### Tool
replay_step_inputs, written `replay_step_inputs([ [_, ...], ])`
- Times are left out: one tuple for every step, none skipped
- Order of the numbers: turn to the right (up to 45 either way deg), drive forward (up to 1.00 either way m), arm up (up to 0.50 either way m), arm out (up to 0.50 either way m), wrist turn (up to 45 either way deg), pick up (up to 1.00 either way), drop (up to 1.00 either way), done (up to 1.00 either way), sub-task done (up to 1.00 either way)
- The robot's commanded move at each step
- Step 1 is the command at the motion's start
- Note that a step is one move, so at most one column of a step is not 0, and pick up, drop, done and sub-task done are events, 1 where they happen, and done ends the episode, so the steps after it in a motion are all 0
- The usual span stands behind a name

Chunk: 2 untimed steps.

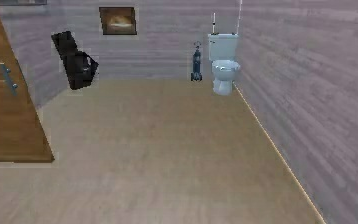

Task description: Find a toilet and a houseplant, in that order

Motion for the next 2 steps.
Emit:
replay_step_inputs([
  [0.0, 1.0, 0.0, 0.0, 0.0, 0.0, 0.0, 0.0, 0.0],
  [0.0, 1.0, 0.0, 0.0, 0.0, 0.0, 0.0, 0.0, 0.0],
])
